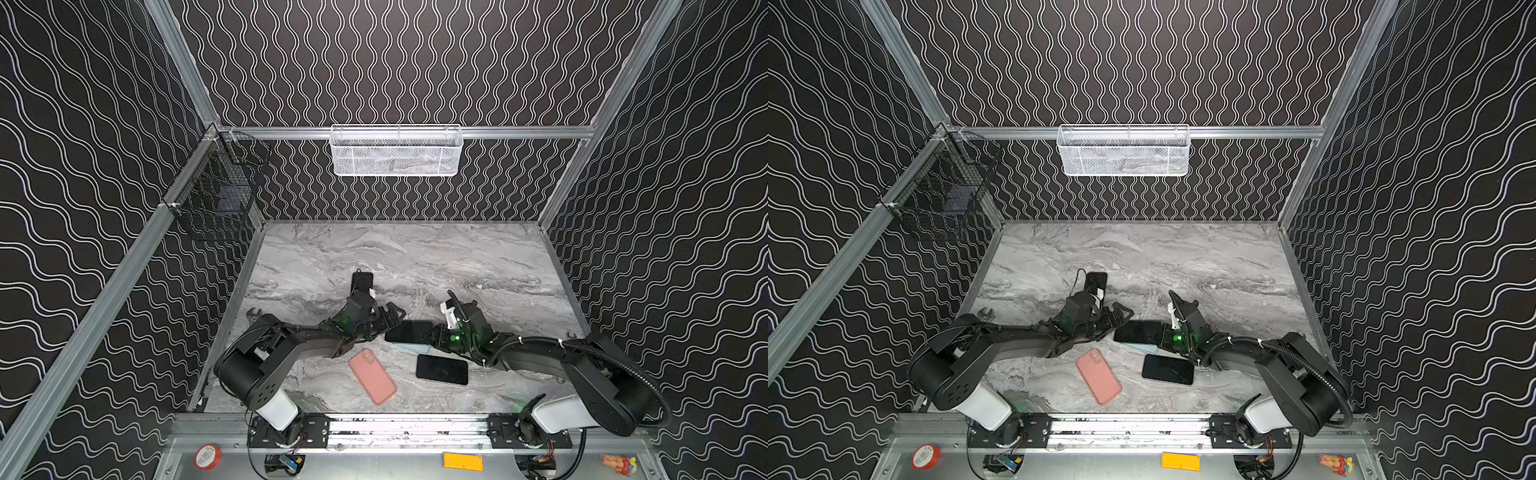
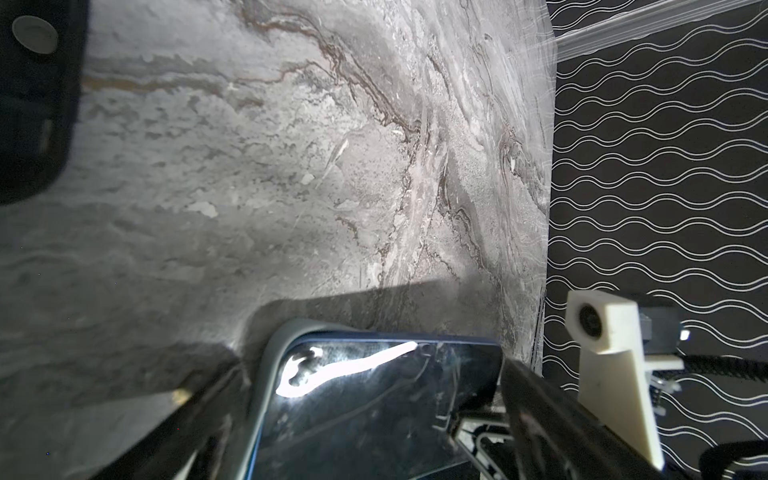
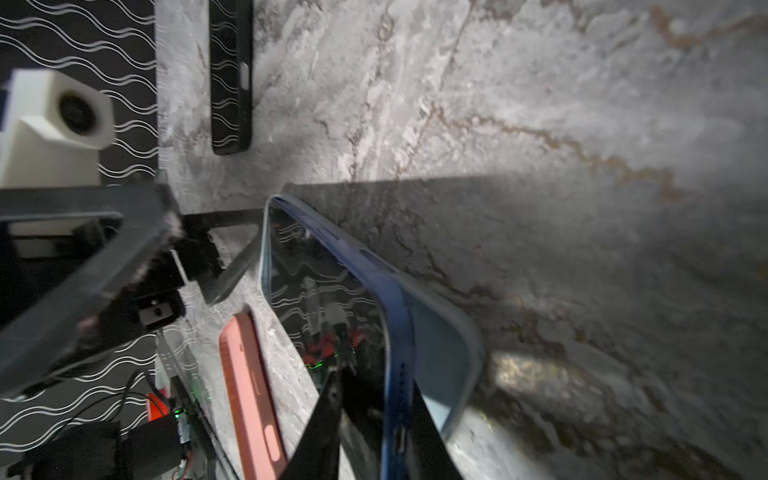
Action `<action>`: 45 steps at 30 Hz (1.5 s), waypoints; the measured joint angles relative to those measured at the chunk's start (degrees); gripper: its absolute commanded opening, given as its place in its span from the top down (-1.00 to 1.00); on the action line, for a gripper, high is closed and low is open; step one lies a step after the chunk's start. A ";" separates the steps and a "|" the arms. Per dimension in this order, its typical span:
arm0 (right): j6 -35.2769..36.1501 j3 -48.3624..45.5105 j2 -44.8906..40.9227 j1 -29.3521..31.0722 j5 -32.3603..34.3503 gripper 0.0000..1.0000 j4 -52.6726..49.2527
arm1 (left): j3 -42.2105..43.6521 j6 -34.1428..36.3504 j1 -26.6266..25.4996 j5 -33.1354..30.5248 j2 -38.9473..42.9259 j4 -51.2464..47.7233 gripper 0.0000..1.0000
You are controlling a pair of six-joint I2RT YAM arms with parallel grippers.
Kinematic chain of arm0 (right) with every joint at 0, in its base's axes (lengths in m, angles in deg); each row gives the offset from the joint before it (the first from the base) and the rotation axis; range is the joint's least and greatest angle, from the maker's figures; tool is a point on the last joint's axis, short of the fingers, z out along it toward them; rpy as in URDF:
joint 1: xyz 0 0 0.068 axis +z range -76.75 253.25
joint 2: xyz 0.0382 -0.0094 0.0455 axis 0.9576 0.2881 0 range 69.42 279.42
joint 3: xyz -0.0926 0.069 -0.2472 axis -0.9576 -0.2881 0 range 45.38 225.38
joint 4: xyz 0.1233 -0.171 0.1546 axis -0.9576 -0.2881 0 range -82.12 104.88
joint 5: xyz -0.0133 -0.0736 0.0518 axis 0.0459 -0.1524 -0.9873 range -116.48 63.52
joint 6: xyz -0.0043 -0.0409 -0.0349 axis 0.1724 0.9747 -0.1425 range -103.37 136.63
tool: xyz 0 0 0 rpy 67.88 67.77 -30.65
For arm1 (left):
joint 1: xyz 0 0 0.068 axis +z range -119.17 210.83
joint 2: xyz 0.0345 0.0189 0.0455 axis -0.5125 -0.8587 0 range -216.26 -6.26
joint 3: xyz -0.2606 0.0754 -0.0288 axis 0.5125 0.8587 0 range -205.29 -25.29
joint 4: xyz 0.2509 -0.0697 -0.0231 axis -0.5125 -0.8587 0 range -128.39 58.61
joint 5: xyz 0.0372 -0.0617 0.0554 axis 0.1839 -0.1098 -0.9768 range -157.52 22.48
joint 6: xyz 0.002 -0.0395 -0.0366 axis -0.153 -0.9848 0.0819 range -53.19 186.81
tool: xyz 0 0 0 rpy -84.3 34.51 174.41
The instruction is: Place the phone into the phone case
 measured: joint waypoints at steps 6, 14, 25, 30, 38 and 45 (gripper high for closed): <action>1.20 -0.07 -1.14 1.92 1.79 0.38 -3.30 | -0.15 -0.74 -0.44 -0.17 -0.28 0.46 -0.95; 5.11 1.14 -1.99 3.06 4.28 0.01 -6.82 | 0.11 -2.25 -0.87 2.05 -0.59 1.29 -0.95; 8.31 5.29 -2.40 3.13 7.78 -0.29 -14.73 | 0.42 -4.07 -1.18 5.84 -0.37 1.01 -0.95; 10.19 7.87 -0.92 2.47 9.18 -0.29 -18.03 | 1.22 -5.99 -1.20 6.95 -0.35 2.40 -0.93; 14.45 11.93 3.74 0.22 8.55 -0.29 -18.29 | 2.38 -10.01 -1.20 6.67 0.17 3.65 -0.90; 17.79 17.05 8.90 -1.22 7.19 -0.28 -18.32 | 2.23 -11.52 -1.20 4.66 1.14 2.03 -0.89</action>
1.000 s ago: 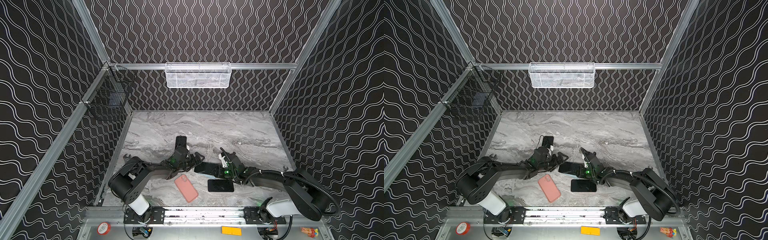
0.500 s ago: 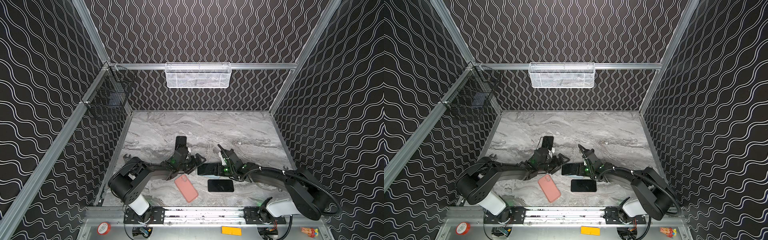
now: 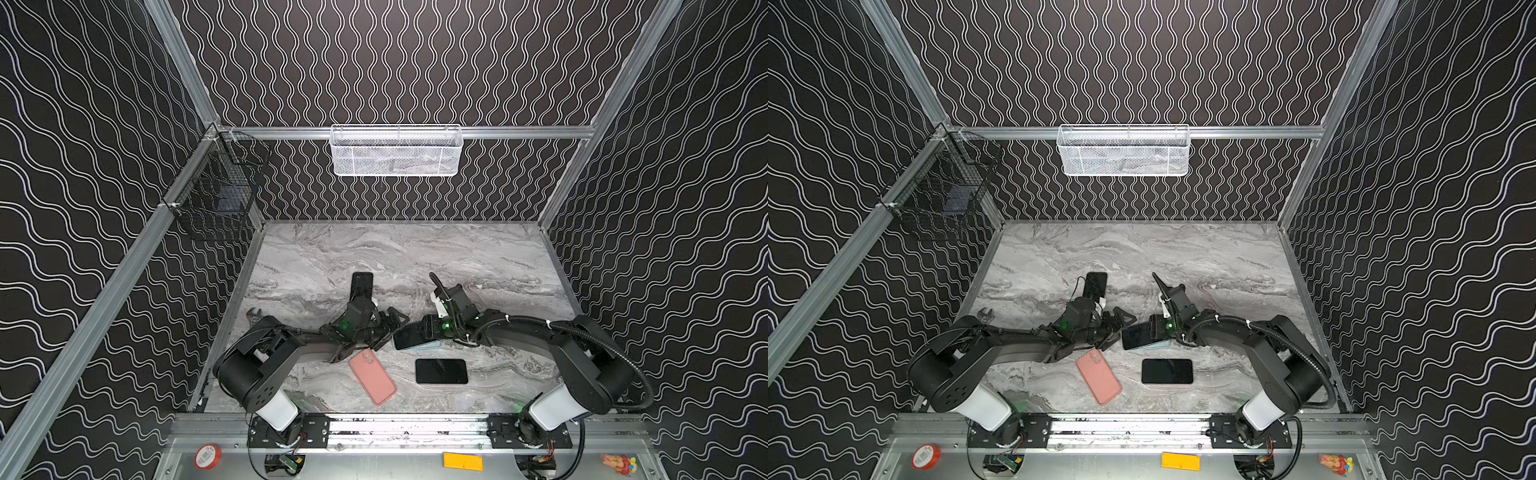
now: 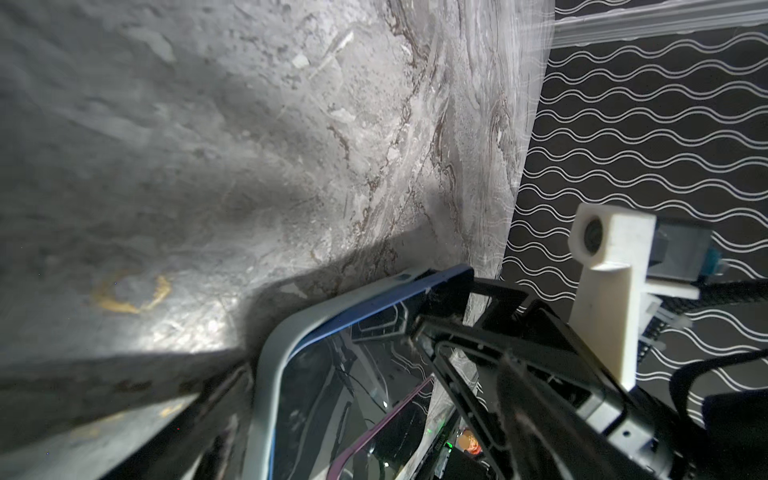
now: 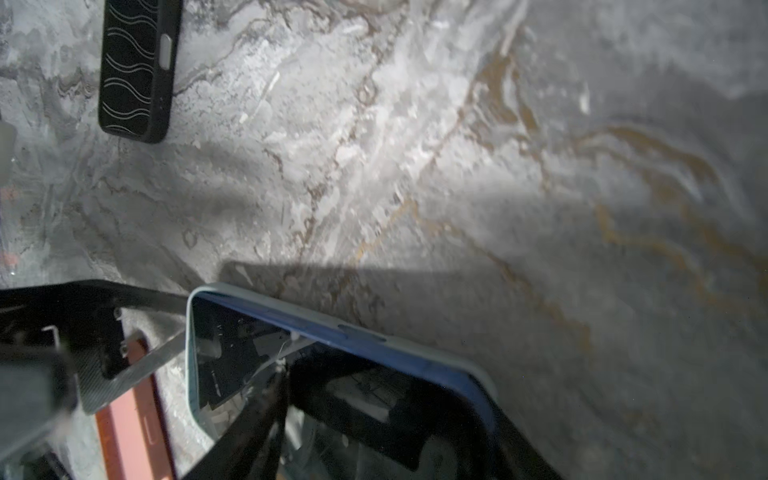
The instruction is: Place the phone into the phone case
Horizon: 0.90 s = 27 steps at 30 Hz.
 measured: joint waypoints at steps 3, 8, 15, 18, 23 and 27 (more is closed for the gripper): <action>1.44 2.69 2.45 -0.61 -0.48 -0.29 -0.17 | -0.79 -0.20 0.09 -0.96 0.20 -1.57 -0.89; 3.28 5.40 4.46 -1.14 -0.85 -0.29 -1.42 | -1.88 -0.22 0.48 -1.60 0.00 -3.39 -0.89; 3.91 3.67 2.40 -1.31 -0.70 -0.36 -2.16 | -1.88 -0.26 0.76 -1.44 0.00 -3.61 -0.89; 3.91 2.62 1.36 -1.36 -0.24 -0.41 -2.32 | -1.86 -0.26 0.79 -1.22 0.00 -3.61 -0.89; 3.80 2.10 0.24 -1.36 0.94 -0.48 -3.17 | -1.33 -0.26 1.20 -0.70 0.13 -3.23 -0.89; 3.65 2.12 -0.50 -1.38 2.23 -0.56 -4.94 | -0.57 -0.26 1.70 -0.42 0.33 -2.32 -0.89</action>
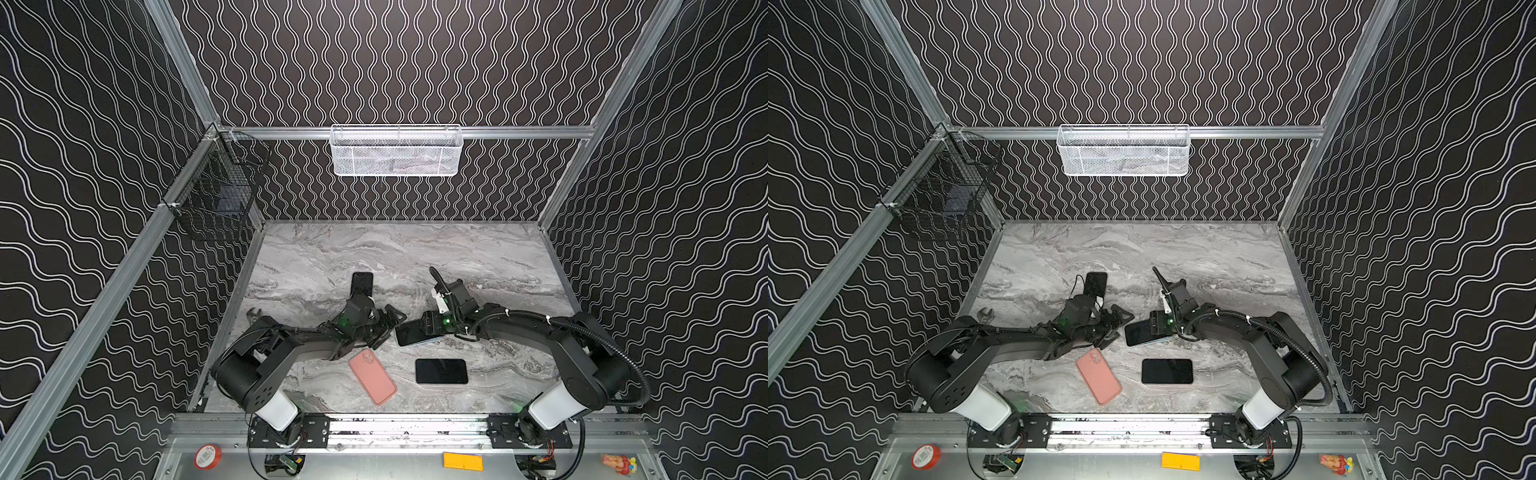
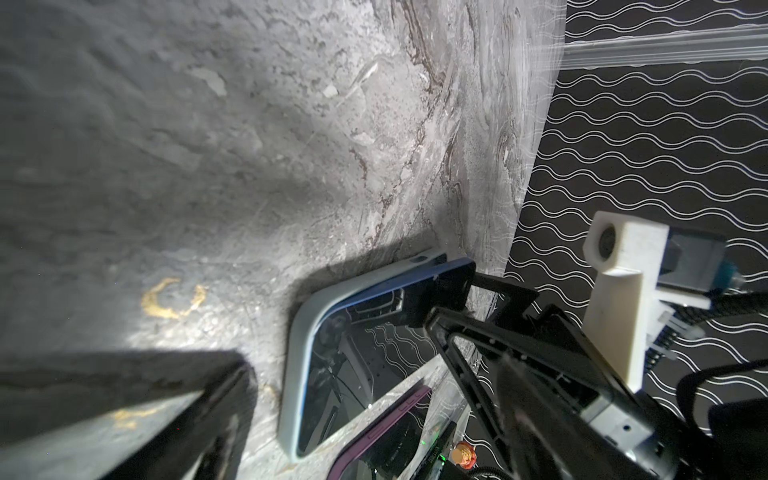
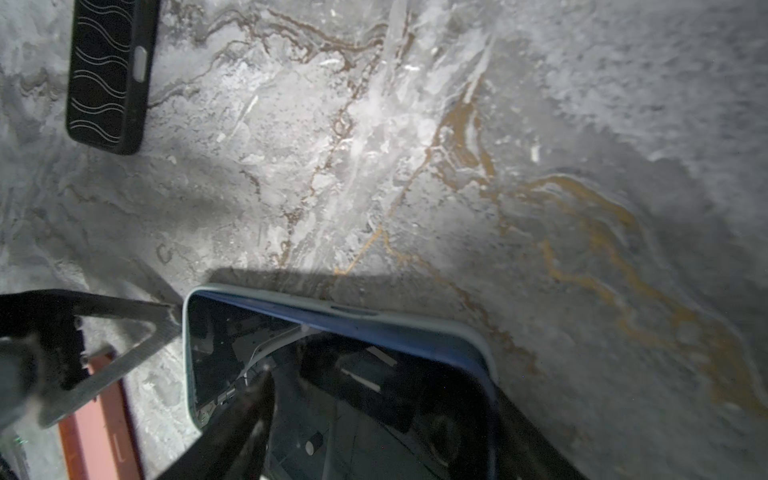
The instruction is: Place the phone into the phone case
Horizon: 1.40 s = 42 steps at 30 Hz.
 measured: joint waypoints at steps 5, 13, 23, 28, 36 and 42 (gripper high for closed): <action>0.04 0.85 -1.18 0.00 2.36 -0.67 -3.15 | 0.68 0.04 0.44 -0.11 0.81 -0.07 -0.89; 0.26 2.14 -3.78 -0.15 6.12 -0.67 -5.84 | -0.42 1.73 0.57 -1.31 2.75 -5.73 -0.89; 0.33 0.66 -4.13 -0.46 7.26 -0.54 -7.10 | -0.92 3.08 0.37 -0.81 2.47 -6.78 -0.87; -0.24 -0.74 -4.07 -0.48 6.16 -0.39 -6.80 | -0.74 2.89 -0.26 0.39 0.46 -2.86 -0.82; -1.49 -3.39 -5.40 -0.52 3.61 -0.12 -4.35 | -0.72 1.40 -1.60 2.05 -3.08 3.74 -0.80; -2.75 -5.09 -6.08 -0.66 2.80 0.18 -2.80 | -0.92 0.20 -2.05 2.54 -5.31 7.80 -0.80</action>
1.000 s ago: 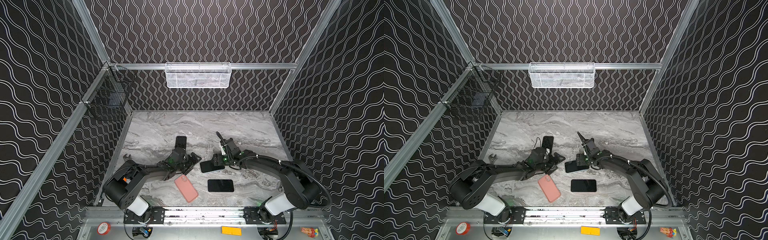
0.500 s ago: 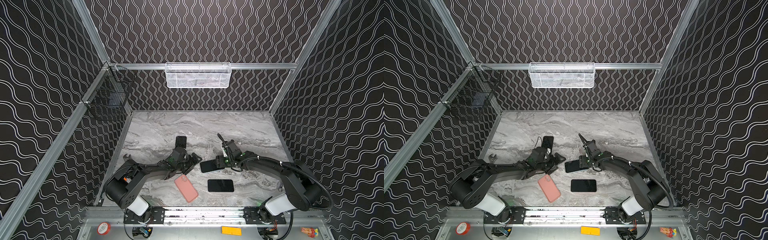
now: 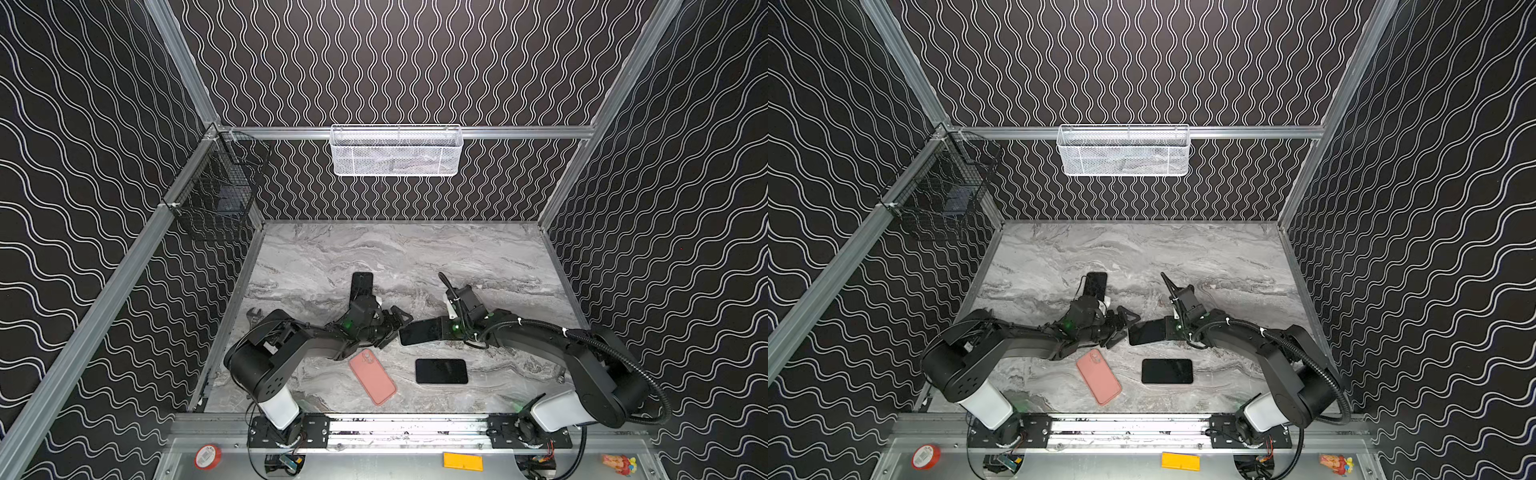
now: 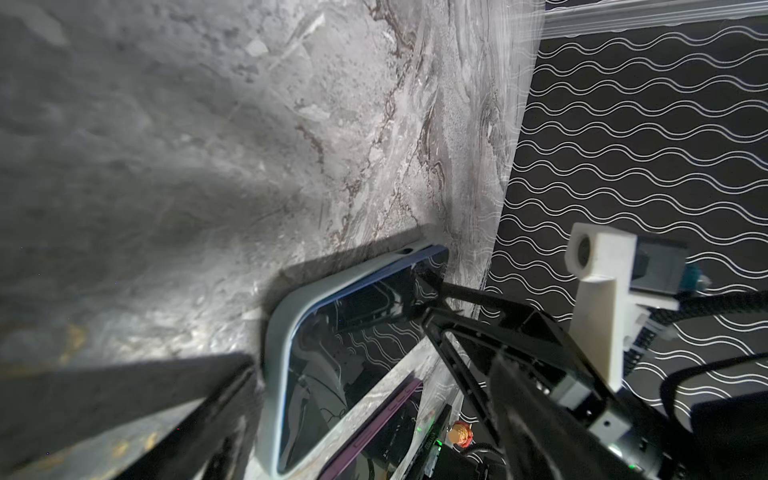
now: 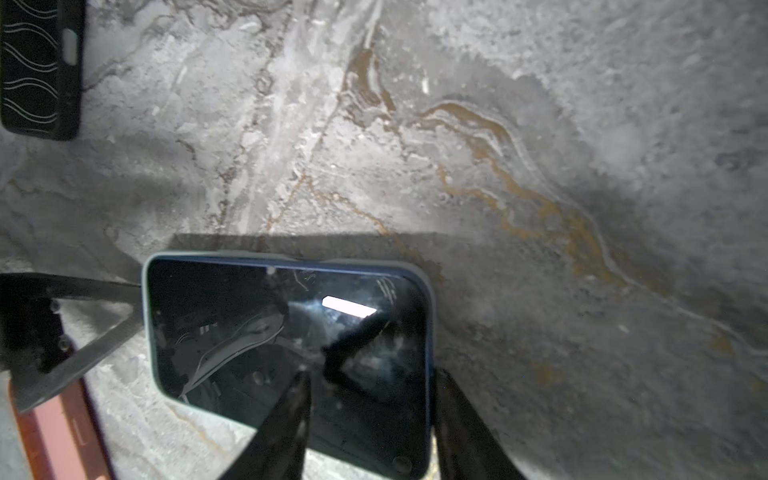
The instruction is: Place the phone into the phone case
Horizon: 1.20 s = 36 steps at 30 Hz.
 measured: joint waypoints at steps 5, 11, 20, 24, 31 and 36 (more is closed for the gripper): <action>-1.16 -0.90 0.00 0.02 0.81 0.29 1.01 | 0.04 -0.20 -0.02 -0.39 -0.81 1.75 -0.79; -1.73 -1.14 -0.31 0.09 1.66 0.40 1.20 | 0.11 -0.35 -0.07 -0.57 -0.85 2.12 -0.79; -2.56 -1.36 0.61 0.31 1.77 0.11 3.02 | 0.48 -0.37 -0.15 -1.09 -0.37 2.10 -0.79; -2.34 -1.53 0.22 0.63 0.55 -0.14 3.69 | 1.20 -0.37 -0.33 -1.14 0.52 1.53 -0.79; -1.38 -1.20 -3.10 -1.05 -0.33 -0.32 2.03 | 2.03 -0.07 -0.37 -1.03 2.45 -1.07 -0.83; 0.02 -1.88 -4.85 -4.13 -2.12 -0.39 1.86 | 0.94 1.88 -0.39 -2.21 4.63 -6.86 -0.87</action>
